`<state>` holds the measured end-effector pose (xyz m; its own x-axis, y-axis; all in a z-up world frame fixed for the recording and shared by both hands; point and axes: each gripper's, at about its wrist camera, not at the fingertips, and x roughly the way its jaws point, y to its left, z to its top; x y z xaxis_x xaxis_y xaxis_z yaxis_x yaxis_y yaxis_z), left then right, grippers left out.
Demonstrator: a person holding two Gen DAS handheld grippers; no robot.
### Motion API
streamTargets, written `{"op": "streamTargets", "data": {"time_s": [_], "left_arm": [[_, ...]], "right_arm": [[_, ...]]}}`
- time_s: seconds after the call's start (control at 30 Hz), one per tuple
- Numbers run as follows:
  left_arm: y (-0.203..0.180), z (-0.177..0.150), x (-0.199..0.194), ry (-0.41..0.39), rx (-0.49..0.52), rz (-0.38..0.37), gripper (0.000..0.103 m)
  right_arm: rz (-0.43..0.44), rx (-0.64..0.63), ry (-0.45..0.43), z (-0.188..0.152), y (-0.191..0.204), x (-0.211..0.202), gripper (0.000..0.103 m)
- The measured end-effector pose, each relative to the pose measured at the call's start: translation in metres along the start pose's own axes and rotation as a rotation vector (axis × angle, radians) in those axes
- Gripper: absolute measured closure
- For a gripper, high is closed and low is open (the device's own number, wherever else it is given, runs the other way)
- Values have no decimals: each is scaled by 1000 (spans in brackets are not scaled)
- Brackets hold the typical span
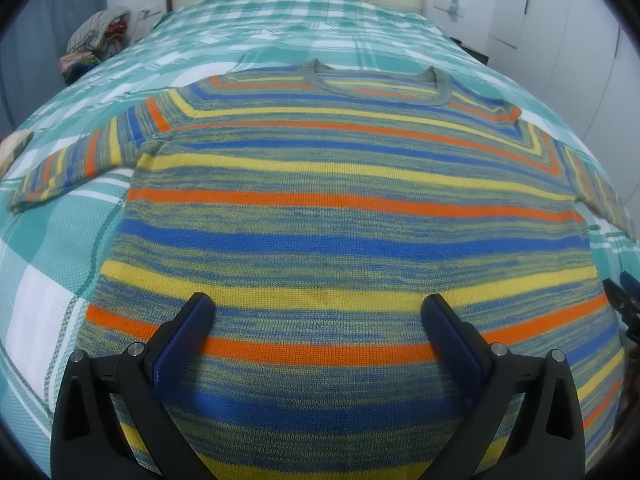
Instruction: Fold small clothes
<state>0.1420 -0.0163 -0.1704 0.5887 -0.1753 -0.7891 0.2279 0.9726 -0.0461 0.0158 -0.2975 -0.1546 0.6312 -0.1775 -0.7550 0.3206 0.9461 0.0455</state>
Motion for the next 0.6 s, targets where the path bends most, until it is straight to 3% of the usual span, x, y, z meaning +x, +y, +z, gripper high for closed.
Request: {"op": "streamTargets", "data": {"time_s": [0.6], "left_arm": [[0, 0, 0, 1, 0, 0, 0]], "right_arm": [[-3, -3, 3, 1, 0, 0, 2]]}}
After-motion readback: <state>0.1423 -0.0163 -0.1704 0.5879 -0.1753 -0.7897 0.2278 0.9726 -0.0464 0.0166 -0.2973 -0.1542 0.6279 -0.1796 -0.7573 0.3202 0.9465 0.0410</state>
